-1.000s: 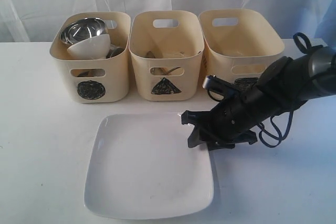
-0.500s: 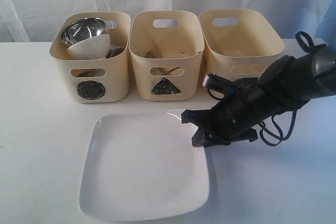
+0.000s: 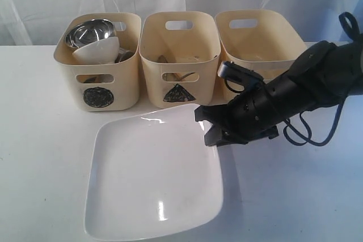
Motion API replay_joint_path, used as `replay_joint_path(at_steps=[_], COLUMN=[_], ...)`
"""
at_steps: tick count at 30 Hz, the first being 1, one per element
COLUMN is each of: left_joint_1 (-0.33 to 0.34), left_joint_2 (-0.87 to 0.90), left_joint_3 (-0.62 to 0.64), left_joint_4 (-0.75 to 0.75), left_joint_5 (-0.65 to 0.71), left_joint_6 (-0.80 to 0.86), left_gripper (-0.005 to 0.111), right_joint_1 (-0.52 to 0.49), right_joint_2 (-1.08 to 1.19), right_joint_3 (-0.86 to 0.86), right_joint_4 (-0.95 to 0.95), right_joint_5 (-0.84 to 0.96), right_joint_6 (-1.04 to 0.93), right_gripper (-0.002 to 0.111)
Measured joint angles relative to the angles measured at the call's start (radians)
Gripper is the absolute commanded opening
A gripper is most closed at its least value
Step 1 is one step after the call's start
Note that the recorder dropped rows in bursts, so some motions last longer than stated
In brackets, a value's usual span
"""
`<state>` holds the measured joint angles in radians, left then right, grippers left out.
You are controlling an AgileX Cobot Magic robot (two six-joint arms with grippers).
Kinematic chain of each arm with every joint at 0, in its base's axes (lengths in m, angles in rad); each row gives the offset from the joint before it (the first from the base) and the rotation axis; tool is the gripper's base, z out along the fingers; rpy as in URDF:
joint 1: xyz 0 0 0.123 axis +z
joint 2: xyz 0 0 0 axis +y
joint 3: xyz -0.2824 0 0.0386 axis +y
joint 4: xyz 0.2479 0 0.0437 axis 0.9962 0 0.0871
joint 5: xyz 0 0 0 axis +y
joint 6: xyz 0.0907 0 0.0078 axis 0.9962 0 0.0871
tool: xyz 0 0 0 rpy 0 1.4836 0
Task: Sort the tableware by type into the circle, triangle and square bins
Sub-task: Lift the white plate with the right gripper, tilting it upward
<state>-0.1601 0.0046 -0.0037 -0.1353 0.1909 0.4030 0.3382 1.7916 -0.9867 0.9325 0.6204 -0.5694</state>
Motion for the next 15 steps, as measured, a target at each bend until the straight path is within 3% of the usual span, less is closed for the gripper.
replay_joint_path(at_steps=[15], left_joint_1=[0.0], left_joint_2=[0.0], left_joint_3=[0.0], left_joint_4=[0.0], left_joint_5=[0.0], left_joint_6=[0.0], left_gripper=[0.0], right_joint_1=[-0.04], right_joint_2=[-0.095], right_joint_3=[0.002], right_joint_4=[-0.042], right_joint_5=[0.028], right_joint_6=[-0.026], right_gripper=[0.0])
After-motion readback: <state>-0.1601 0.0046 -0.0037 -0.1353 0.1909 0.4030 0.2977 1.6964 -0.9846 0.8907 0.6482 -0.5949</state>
